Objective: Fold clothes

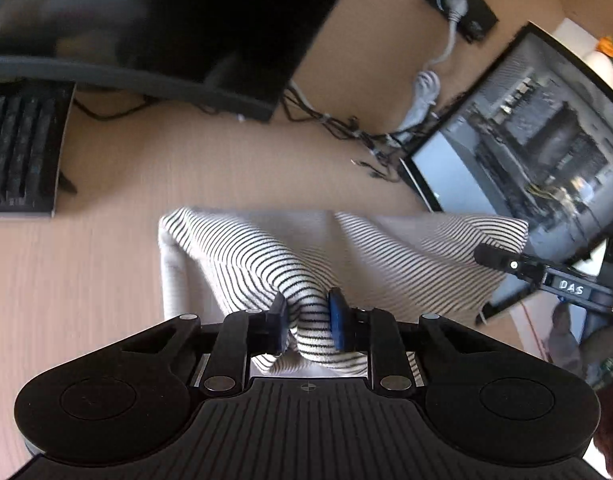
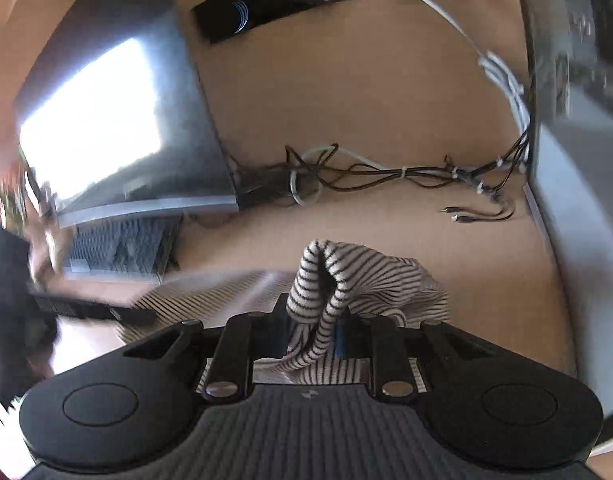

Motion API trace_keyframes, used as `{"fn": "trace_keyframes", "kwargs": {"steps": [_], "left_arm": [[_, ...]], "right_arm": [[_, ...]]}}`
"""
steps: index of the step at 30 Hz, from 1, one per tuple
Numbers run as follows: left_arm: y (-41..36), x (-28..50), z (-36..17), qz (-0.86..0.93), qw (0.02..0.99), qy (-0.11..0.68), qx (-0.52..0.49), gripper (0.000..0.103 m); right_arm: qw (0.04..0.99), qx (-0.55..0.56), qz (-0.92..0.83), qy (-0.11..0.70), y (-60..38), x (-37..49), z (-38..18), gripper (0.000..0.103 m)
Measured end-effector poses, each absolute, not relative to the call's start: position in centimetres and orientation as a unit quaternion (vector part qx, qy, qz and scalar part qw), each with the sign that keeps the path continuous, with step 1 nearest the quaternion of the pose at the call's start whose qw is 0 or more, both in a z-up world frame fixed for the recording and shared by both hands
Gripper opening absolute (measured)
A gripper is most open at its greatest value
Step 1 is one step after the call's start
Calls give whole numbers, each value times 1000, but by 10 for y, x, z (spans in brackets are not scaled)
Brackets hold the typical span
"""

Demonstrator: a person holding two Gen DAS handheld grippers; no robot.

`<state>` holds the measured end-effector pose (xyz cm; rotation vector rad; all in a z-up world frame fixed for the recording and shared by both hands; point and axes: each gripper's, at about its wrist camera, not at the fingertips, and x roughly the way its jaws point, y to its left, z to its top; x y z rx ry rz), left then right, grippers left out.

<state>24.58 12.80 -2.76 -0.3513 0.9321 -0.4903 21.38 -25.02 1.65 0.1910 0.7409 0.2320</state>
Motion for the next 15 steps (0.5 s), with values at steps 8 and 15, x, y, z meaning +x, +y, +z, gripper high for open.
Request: {"fn": "trace_keyframes", "kwargs": {"steps": [8, 15], "left_arm": [[149, 222, -38, -222, 844, 452, -185, 68], [111, 237, -63, -198, 847, 471, -148, 76]], "right_arm": [[888, 121, 46, 442, -270, 178, -35, 52], [907, 138, 10, 398, -274, 182, -21, 63]]}}
